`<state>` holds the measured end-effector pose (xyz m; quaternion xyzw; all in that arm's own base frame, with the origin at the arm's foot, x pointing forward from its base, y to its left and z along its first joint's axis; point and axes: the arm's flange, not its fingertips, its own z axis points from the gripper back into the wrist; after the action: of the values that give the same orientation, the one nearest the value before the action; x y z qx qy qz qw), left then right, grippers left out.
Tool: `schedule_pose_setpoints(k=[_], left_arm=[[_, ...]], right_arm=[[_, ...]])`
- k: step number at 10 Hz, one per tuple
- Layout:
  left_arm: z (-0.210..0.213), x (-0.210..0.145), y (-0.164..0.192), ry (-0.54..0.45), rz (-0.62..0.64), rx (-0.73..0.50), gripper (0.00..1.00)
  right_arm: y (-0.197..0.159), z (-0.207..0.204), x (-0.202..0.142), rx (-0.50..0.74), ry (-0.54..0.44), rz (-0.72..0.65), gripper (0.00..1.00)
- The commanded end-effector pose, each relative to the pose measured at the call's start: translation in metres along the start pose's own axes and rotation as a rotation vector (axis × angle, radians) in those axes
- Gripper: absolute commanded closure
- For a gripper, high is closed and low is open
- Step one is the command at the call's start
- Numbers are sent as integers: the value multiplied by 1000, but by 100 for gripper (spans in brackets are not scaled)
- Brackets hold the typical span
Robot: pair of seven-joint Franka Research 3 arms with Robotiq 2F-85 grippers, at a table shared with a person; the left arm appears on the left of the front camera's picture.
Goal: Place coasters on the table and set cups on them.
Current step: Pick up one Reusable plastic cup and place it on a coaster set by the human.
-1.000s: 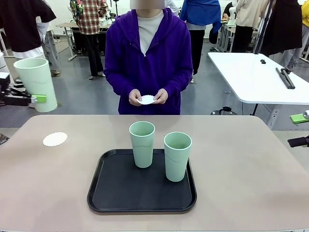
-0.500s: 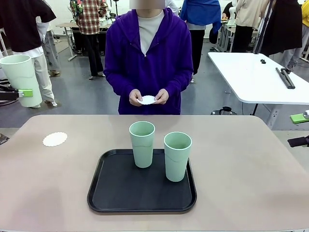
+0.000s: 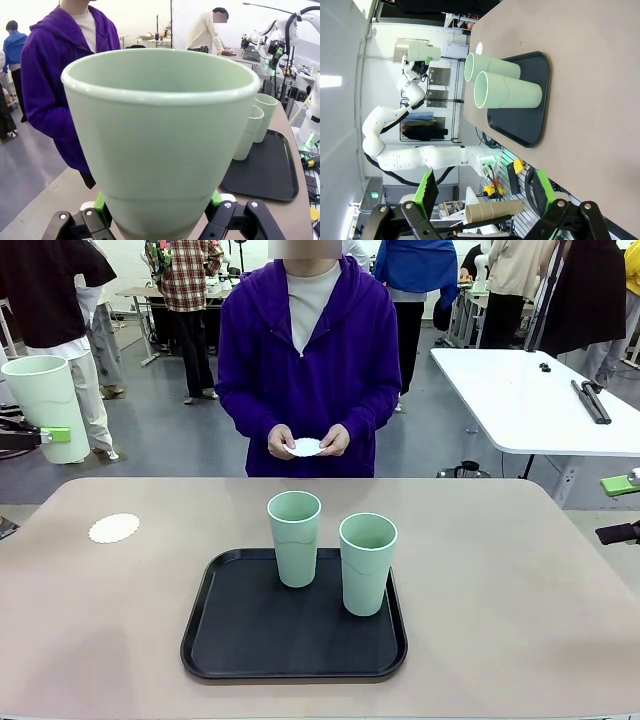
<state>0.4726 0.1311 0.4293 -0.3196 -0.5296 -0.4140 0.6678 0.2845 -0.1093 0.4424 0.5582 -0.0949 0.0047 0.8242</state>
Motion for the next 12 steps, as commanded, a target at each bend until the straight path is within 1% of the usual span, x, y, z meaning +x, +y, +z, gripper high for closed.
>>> schedule_pose_setpoints(k=[1,2,3,4,5,6,8,10,12], left_arm=[[0,0,0,0,0,0,16],[-5,-7,24,8,55,-21,16],[-10,-14,47,-5,87,-51,16],[-16,-25,63,-3,90,-92,16],[-20,-41,69,-19,68,-115,16],[-24,-56,75,-21,78,-146,16],[-28,-84,87,15,81,-223,16],[-27,-117,80,32,71,-278,16],[-34,-136,85,67,-2,-280,16]], right_arm=[[0,0,0,5,0,1,0],[0,0,0,5,0,1,0],[0,0,0,5,0,1,0],[0,0,0,5,0,1,0],[0,0,0,5,0,1,0],[0,0,0,5,0,1,0],[0,0,0,5,0,1,0],[0,0,0,5,0,1,0],[0,0,0,5,0,1,0]])
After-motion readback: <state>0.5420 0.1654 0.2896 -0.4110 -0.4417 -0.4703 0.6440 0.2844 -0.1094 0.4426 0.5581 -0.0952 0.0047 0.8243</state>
